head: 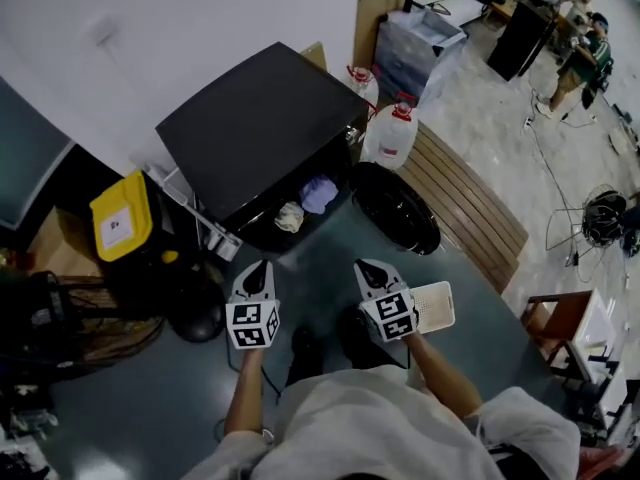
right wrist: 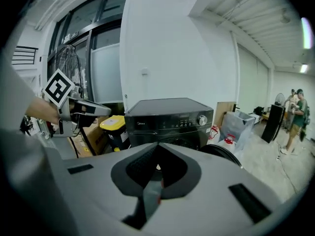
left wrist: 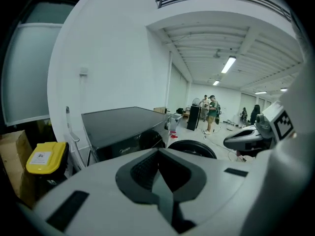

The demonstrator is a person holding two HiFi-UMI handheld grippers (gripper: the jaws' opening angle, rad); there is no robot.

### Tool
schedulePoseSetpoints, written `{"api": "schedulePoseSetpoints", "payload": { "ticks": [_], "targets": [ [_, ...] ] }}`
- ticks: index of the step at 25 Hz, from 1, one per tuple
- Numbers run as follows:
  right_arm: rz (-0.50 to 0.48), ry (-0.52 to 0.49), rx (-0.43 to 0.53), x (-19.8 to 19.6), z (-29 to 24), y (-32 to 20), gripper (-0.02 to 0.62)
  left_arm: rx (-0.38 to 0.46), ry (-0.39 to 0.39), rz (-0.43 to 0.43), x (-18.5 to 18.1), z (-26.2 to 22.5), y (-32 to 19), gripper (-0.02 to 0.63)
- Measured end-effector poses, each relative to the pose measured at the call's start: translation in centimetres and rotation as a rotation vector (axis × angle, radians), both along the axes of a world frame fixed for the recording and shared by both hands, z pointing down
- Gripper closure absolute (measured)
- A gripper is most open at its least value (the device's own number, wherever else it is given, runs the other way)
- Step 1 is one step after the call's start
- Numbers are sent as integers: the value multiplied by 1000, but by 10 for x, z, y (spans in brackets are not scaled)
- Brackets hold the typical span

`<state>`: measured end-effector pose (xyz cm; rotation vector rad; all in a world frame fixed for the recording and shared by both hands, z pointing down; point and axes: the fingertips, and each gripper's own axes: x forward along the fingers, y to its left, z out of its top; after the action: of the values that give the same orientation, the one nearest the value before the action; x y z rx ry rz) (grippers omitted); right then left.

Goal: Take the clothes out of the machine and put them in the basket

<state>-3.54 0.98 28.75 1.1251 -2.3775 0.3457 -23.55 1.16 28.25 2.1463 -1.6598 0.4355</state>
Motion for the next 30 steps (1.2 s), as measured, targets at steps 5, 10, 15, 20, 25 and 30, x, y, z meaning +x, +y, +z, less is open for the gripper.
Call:
{"api": "schedulePoseSetpoints", "payload": {
  "ticks": [5,10,15,20,25,30],
  "targets": [
    [-111,24,-17,3,20,-15,572,-22,-2,-86,2,20,-5,588],
    [-146,23,-45,1,47,-21,572,-49,10,-118,4,46,-2,588],
    [-110,23,-62,-13,90,-22,572,-92,15,-65,2,88,2,588],
    [-58,13,-55,-26,126,-37,572,-101,15,-7,0,126,-12,586],
    [-18,9,-73,-31,175,-38,572,-118,11,12,-6,172,-17,586],
    [-12,16,-86,-29,234,-39,572,-139,9,13,-5,231,-16,586]
  ]
}}
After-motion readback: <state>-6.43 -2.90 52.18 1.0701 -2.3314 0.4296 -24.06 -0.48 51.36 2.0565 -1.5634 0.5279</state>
